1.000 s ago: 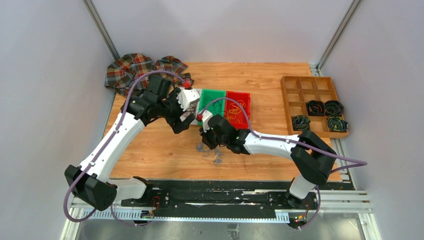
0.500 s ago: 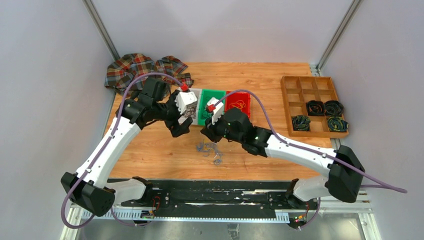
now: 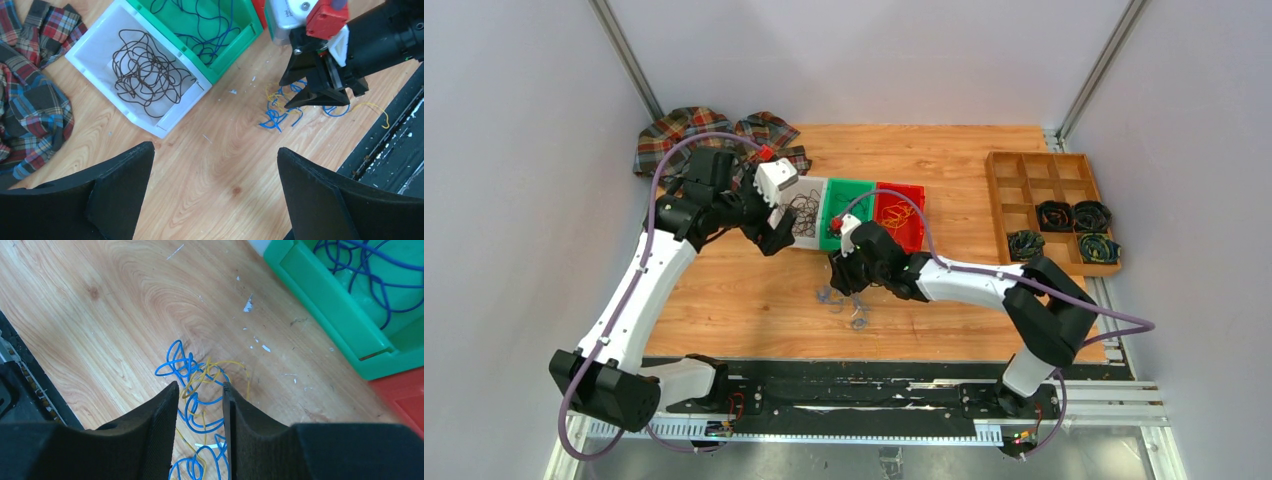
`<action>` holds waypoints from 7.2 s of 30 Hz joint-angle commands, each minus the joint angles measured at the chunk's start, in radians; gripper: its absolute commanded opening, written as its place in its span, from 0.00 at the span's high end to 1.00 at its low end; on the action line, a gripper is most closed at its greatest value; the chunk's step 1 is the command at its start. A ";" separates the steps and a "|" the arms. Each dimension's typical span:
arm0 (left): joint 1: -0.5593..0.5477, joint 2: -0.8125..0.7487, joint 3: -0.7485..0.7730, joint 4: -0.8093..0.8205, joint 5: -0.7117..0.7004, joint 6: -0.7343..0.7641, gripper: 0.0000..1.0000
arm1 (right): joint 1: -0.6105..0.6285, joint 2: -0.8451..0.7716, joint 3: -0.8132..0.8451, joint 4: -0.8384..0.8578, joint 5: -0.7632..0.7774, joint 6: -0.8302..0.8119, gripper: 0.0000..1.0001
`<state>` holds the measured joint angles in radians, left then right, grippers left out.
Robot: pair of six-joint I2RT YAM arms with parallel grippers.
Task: Untangle the cables
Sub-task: Untie the cable, then place the cable in the bin.
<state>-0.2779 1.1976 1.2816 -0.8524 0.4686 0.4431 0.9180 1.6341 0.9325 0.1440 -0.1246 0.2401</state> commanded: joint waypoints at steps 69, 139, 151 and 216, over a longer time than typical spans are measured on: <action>0.010 -0.062 -0.179 -0.028 0.353 0.200 0.00 | -0.099 -0.143 -0.089 0.331 -0.512 0.247 0.99; -0.049 -0.178 -0.075 0.126 0.463 -0.497 0.99 | 0.271 -0.143 -0.127 0.940 0.388 -0.413 0.44; -0.049 -0.179 0.053 0.107 0.536 -0.557 0.99 | 0.266 -0.071 -0.260 0.989 0.396 -0.311 0.80; -0.274 0.121 0.394 0.412 0.057 -0.614 1.00 | 0.203 -0.777 -0.429 0.255 0.822 -0.111 0.31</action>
<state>-0.4992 1.2770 1.6581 -0.4702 0.5125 -0.1864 1.1587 0.8921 0.4950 0.5430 0.4881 0.1505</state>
